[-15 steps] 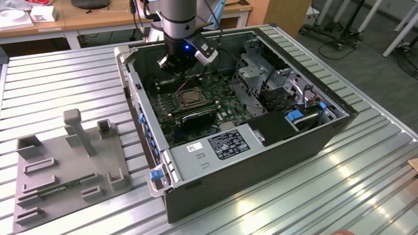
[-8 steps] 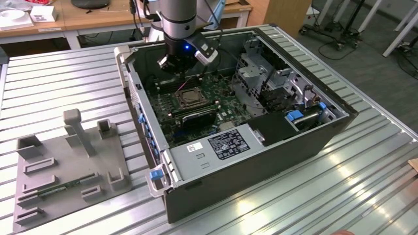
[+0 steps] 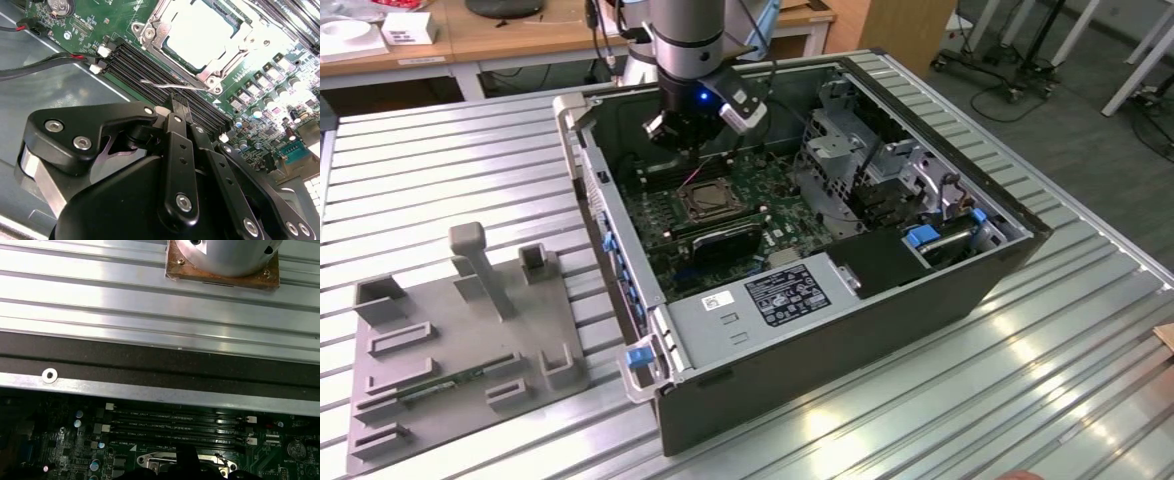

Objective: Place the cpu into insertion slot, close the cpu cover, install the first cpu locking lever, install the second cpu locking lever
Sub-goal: 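Install the first cpu locking lever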

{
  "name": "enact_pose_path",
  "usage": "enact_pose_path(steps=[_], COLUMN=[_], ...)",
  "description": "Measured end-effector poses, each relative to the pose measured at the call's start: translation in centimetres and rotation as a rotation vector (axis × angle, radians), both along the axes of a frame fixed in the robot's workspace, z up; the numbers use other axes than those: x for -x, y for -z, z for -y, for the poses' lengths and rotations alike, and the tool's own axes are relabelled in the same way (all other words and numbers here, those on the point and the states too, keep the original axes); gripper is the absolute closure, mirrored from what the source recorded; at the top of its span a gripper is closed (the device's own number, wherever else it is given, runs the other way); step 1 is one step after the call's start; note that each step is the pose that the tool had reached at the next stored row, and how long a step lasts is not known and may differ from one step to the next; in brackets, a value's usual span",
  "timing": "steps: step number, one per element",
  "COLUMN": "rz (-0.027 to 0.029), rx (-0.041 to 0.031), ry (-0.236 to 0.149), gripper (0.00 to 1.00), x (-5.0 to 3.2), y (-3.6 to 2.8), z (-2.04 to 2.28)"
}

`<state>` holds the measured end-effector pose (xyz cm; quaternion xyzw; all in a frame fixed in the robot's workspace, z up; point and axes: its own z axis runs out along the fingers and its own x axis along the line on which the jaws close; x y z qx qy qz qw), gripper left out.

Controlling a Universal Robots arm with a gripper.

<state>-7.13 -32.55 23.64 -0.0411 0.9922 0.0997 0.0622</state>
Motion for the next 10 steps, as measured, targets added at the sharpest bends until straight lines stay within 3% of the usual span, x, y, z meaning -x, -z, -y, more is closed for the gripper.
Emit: enact_pose_path(steps=[2,3,6,7,10], rz=[-0.001,-0.0097,-0.0642,-0.0798,-0.0874], rx=[-0.0001,-0.0003,-0.0001,0.0001,0.0001], ry=[0.0,0.0,0.0,0.0,0.0], gripper=[0.9,0.9,0.9,0.9,0.9], x=[-0.01,-0.03,-0.14,-0.16,-0.16], y=[0.0,0.02,0.06,0.07,0.07], z=[-0.01,-0.01,0.0,0.0,0.0])
